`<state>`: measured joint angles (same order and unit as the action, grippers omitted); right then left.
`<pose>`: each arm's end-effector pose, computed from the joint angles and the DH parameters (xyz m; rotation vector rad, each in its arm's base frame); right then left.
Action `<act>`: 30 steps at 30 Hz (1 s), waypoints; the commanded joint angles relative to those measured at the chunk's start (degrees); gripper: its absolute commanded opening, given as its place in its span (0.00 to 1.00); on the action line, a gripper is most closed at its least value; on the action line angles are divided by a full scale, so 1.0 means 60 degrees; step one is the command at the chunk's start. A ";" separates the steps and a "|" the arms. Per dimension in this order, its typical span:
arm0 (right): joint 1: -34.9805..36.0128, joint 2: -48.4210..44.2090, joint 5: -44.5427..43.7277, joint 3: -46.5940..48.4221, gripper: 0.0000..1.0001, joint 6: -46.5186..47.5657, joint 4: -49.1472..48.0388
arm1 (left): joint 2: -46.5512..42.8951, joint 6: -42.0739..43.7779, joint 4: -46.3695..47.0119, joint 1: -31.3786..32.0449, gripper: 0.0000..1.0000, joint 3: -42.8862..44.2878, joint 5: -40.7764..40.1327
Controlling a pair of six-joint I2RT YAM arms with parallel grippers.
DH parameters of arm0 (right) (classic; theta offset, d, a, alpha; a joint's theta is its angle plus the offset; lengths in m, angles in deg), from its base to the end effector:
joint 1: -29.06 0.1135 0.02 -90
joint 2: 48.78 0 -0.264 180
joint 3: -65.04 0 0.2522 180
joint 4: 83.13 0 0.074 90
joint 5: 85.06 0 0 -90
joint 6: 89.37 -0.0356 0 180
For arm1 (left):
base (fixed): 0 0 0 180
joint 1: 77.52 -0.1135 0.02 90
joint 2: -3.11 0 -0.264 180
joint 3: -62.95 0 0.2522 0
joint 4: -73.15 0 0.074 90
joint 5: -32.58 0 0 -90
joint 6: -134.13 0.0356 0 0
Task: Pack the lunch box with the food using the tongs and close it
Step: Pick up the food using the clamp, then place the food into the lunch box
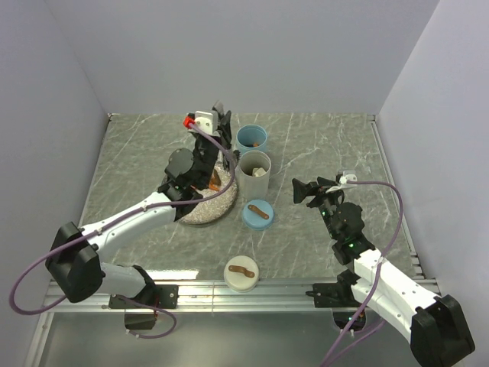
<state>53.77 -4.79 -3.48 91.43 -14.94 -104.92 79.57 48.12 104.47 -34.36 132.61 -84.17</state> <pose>0.1651 0.0703 0.2286 -0.0011 1.5153 0.4552 0.2333 -0.1969 0.3842 0.0685 1.1957 -0.3340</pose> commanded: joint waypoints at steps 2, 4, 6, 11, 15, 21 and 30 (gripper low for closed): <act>-0.0075 -0.0124 -0.0002 0.0196 0.98 0.0032 -0.0257 | -0.0002 0.0302 -0.0627 0.0570 0.14 0.1258 0.0765; -0.0061 -0.0110 0.0013 0.0211 0.98 0.0032 -0.0257 | 0.0102 0.0229 -0.0731 0.0644 0.14 0.1493 0.0926; -0.0075 -0.0110 0.0013 0.0211 0.98 0.0047 -0.0271 | 0.0321 0.0112 -0.0877 0.0688 0.15 0.1640 0.1088; -0.0061 -0.0095 0.0013 0.0211 0.98 0.0047 -0.0286 | 0.0849 0.0082 -0.1068 0.0732 0.18 0.2167 0.1219; -0.0061 -0.0066 0.0027 0.0211 0.98 0.0047 -0.0286 | 0.1259 0.0082 -0.1112 0.0747 0.26 0.2460 0.1351; -0.0075 -0.0051 0.0027 0.0225 0.98 0.0047 -0.0301 | 0.1464 0.0067 -0.1068 0.0747 0.39 0.2622 0.1469; -0.0075 -0.0066 0.0027 0.0211 0.98 0.0047 -0.0301 | 0.1275 0.0258 -0.0556 0.0747 0.43 0.2185 0.1002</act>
<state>53.77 -4.81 -3.48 91.43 -14.94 -104.95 89.08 48.60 96.19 -30.17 145.93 -76.82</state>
